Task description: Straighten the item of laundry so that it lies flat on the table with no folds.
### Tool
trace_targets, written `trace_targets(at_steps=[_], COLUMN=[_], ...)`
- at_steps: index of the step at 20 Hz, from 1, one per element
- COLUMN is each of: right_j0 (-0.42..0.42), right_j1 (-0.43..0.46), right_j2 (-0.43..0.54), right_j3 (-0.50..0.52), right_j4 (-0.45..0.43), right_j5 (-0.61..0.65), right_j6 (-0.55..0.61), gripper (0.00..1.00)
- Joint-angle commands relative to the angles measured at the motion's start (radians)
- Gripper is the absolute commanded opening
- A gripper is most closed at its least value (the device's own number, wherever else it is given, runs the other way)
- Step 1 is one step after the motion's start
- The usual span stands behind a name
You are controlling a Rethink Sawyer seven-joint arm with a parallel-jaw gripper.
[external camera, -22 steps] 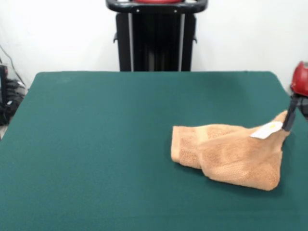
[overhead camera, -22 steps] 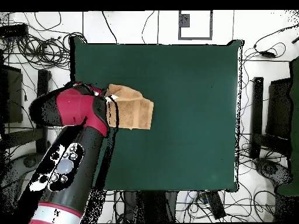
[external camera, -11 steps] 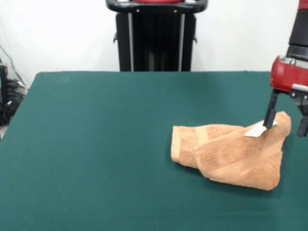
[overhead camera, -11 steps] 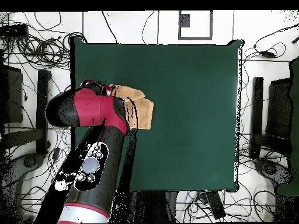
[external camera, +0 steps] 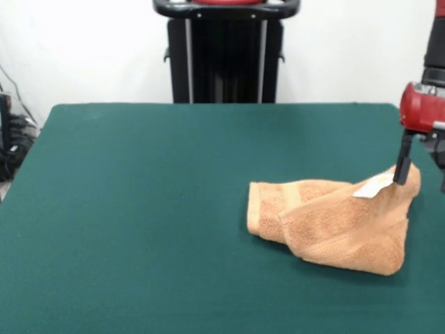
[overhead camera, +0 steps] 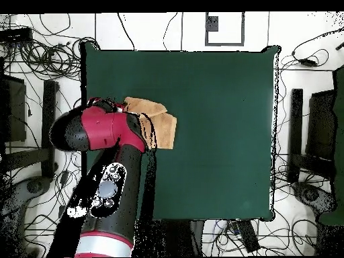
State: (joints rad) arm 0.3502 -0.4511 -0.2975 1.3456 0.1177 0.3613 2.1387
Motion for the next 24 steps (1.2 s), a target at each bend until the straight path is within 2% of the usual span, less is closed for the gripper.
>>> trace_targets(at_steps=[1, 7, 10, 13, 24], right_j0=[-0.063, -0.123, -0.158, -0.182, -0.25], right_j1=[-0.057, -0.145, -0.163, -0.164, -0.136], right_j2=[0.162, 0.203, 0.227, 0.244, 0.314], right_j3=[0.188, 0.253, 0.253, 0.235, 0.242], right_j4=[-0.069, -0.106, -0.13, -0.155, -0.25], right_j5=[0.029, 0.104, 0.119, 0.137, 0.043], right_j6=[-0.039, -0.074, -0.098, -0.113, -0.085], gripper=[1.0, 1.0, 1.0, 1.0, 1.0])
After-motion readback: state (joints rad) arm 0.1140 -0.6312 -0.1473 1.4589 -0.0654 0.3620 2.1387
